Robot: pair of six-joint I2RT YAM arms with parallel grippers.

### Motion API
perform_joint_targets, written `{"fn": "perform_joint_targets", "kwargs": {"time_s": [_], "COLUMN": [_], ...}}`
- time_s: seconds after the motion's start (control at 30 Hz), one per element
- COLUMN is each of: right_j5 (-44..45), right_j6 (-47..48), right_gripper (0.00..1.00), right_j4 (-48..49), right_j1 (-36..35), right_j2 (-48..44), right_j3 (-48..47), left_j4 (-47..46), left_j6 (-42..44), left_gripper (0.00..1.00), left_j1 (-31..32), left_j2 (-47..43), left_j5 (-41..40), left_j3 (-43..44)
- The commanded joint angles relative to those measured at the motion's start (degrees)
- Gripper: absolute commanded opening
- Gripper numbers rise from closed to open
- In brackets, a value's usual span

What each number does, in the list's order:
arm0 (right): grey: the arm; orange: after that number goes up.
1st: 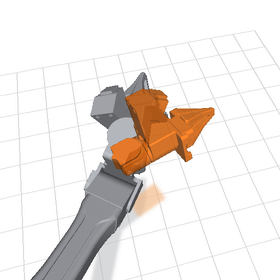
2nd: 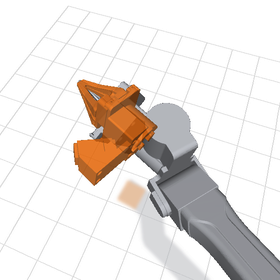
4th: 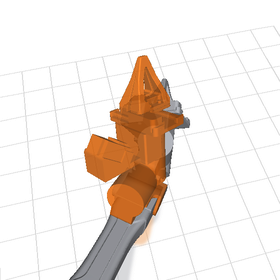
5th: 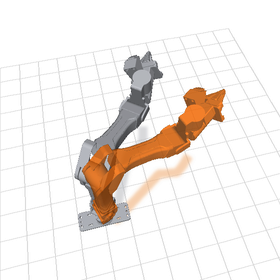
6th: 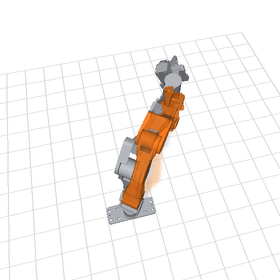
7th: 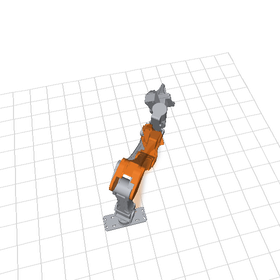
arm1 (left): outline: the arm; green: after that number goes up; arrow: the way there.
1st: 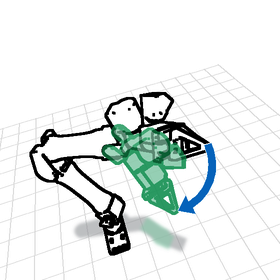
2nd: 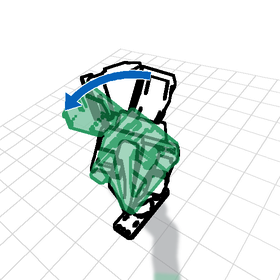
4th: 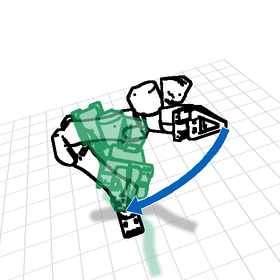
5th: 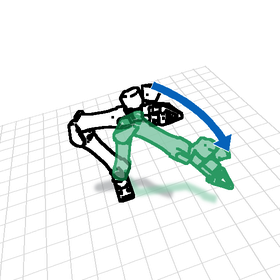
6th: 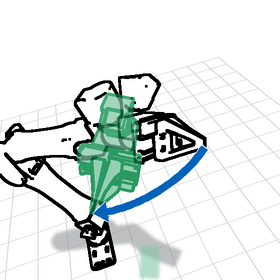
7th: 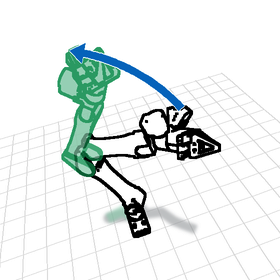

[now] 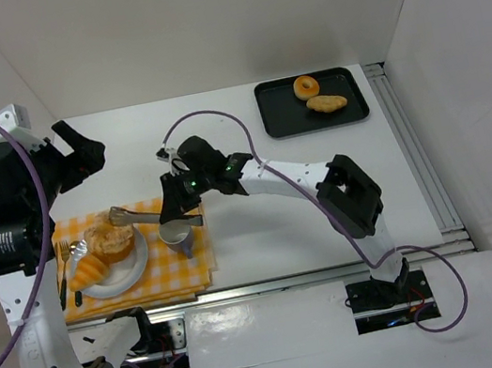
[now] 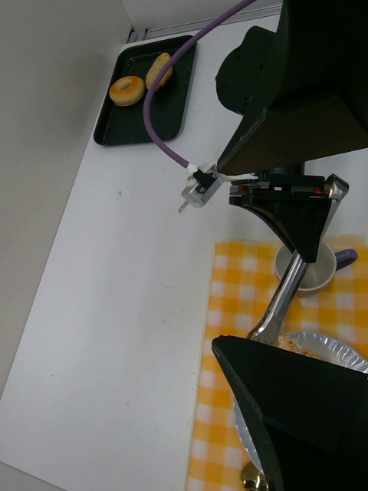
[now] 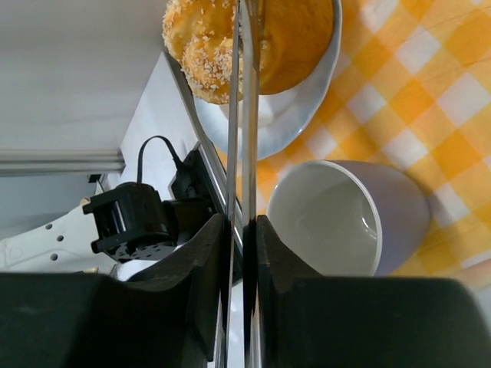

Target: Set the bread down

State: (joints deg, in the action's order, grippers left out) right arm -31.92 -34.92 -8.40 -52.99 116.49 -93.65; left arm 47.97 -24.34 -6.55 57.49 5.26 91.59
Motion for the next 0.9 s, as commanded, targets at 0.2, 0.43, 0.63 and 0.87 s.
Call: {"fn": "perform_joint_targets", "kwargs": {"time_s": [0.2, 0.43, 0.63, 0.87], "right_j5": [3.3, 8.9, 13.5, 38.9], "right_j6": [2.4, 5.1, 3.9, 8.5], "right_gripper": [0.50, 0.53, 0.57, 0.57], "right_j4": [-1.4, -5.7, -4.1, -10.9], "right_j1": [-1.0, 0.2, 4.2, 9.5], "right_j2": [-6.4, -8.5, -14.3, -25.6], "right_j3": [-3.6, -5.9, -0.3, 12.1], "left_j4": [-2.5, -2.5, -2.5, -2.5], "left_j6": [-0.1, -0.6, -0.6, -0.6], "left_gripper": [0.99, 0.99, 0.99, 0.99], "left_j1": [0.3, 0.3, 0.3, 0.3], "left_j2": [-0.9, -0.9, -0.9, -0.9], "left_j5": [0.9, 1.4, 0.8, 0.8], "left_j3": [0.3, 0.3, -0.3, -0.3]}}
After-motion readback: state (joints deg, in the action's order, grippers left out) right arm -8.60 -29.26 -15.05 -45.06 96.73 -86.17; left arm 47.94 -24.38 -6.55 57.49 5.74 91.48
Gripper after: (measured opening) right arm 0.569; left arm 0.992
